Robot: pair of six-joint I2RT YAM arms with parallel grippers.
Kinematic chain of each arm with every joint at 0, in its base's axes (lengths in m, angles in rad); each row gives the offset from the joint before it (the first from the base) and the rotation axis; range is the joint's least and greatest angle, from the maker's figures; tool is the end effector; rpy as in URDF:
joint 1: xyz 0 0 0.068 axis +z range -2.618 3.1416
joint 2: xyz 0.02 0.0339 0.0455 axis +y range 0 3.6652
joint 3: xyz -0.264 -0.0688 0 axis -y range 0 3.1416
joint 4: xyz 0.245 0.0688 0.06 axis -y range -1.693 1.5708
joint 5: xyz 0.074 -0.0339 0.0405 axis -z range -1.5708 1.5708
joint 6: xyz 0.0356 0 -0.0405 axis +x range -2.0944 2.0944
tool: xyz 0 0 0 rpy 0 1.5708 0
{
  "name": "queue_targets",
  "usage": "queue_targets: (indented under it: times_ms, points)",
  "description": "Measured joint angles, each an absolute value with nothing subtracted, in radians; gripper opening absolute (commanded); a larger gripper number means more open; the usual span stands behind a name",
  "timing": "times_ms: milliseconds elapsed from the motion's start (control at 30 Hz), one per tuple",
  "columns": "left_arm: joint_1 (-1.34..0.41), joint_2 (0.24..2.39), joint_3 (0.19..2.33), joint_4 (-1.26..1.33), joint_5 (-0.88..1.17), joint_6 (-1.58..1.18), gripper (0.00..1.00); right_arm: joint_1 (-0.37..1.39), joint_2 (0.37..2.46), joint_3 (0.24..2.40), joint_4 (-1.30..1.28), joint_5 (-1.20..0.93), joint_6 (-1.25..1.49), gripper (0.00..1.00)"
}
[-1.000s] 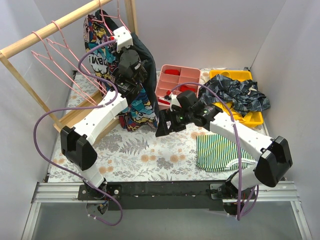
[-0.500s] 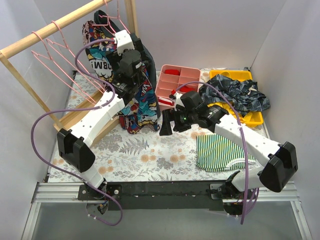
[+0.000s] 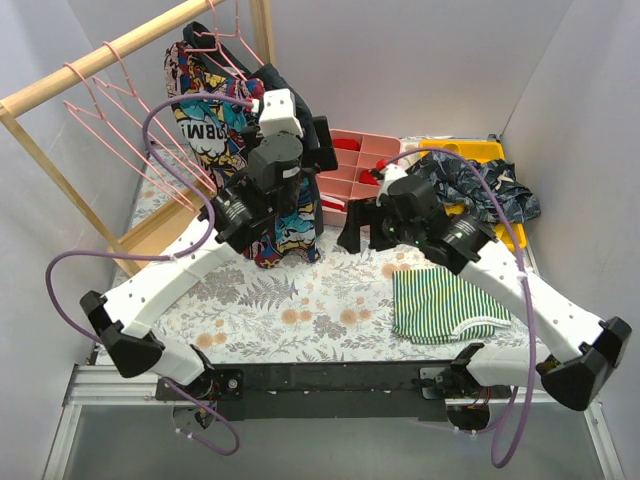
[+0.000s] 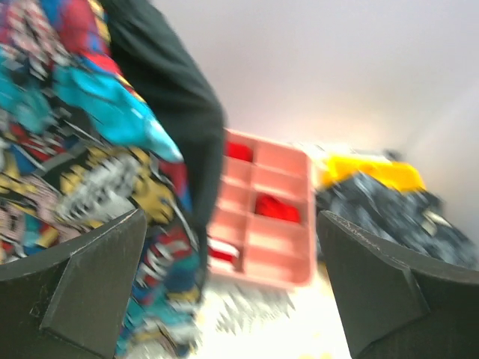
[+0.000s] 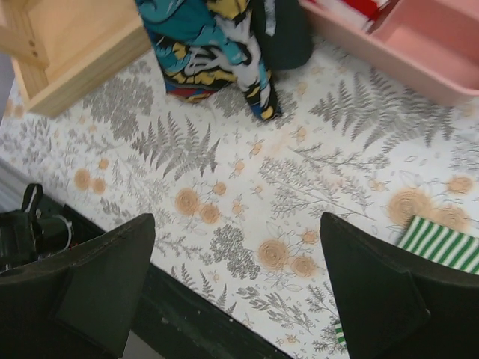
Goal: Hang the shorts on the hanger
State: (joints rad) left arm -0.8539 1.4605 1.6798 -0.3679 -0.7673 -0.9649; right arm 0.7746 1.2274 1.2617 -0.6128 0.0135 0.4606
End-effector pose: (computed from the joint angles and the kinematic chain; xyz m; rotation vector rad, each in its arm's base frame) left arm 0.2260 -0.2216 0.4730 -0.6570 1.5977 -0.7047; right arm 0.1902 0.1855 0.3705 -0.3412 2.2073 0.6878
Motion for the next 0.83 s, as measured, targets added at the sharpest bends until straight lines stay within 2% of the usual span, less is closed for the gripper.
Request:
queue_targets:
  times_ms: [133, 367, 567, 833]
  points:
    - [-0.892, 1.385, 1.597, -0.427, -0.68, -1.044, 0.98, 0.774, 1.098, 1.202, -0.595, 0.181, 0.501, 0.98]
    - [-1.013, 1.342, 1.258, -0.429, -0.575, -1.216, 0.98, 0.773, 0.868, 0.918, -0.543, 0.422, 0.574, 0.99]
    - [-1.049, 1.324, 0.94, -0.413, -0.471, -1.335, 0.98, 0.773, 0.826, 0.813, -0.501, 0.444, 0.577, 0.98]
    - [-1.048, 1.154, 0.868, -0.378, -0.459, -1.401, 0.98, 0.773, 0.851, 0.735, -0.468, 0.416, 0.596, 0.99]
